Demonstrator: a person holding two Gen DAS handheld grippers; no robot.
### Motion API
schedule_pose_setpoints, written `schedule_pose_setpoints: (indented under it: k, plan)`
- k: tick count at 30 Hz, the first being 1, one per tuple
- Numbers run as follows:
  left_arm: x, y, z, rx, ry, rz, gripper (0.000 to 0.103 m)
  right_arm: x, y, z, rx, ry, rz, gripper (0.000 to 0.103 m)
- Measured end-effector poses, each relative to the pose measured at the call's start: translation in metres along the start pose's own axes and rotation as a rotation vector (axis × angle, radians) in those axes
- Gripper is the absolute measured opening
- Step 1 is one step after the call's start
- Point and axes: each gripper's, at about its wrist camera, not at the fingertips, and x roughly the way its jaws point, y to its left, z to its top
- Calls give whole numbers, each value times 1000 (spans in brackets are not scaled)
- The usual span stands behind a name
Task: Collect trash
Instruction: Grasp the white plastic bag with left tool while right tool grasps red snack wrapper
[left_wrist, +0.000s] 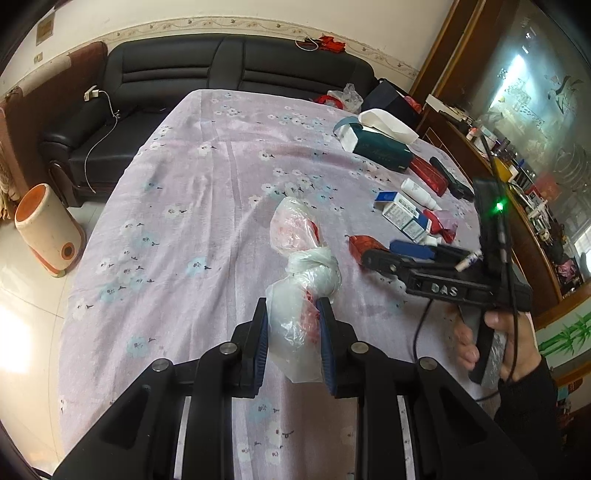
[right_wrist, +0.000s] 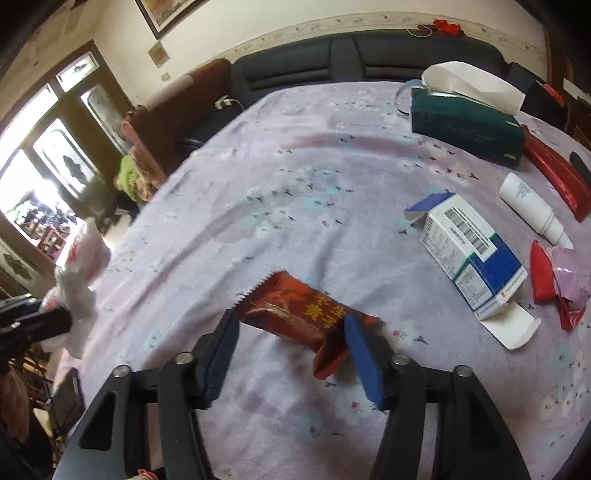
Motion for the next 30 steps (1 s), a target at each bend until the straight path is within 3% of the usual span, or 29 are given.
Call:
schedule_pose_setpoints:
  k: [2, 6, 7, 9, 10, 19, 24, 30]
  plan:
    - [-2, -2, -2, 8, -4, -4, 23, 1, 2, 4, -20, -6, -14, 76]
    - [-5, -2, -4, 5, -9, -9, 23, 14, 3, 6, -41, 36, -26, 74]
    - [-5, -2, -4, 2, -8, -10, 23, 13, 4, 5, -46, 27, -28, 69]
    - [-4, -2, -5, -4, -3, -14, 23, 9, 5, 3, -51, 20, -39, 37]
    - [-4, -2, -5, -4, -1, -18, 23, 9, 5, 1, -46, 27, -38, 29]
    - [-10, -9, -12, 5, -15, -44, 23, -9, 22, -9, -59, -24, -94, 20]
    - [-21, -23, -17, 9, -38, -86, 23, -61, 31, -35, 13, -122, -69, 20]
    - [-55, -63, -35, 68, -95, -155, 23, -142, 34, -90, 144, -267, -64, 19]
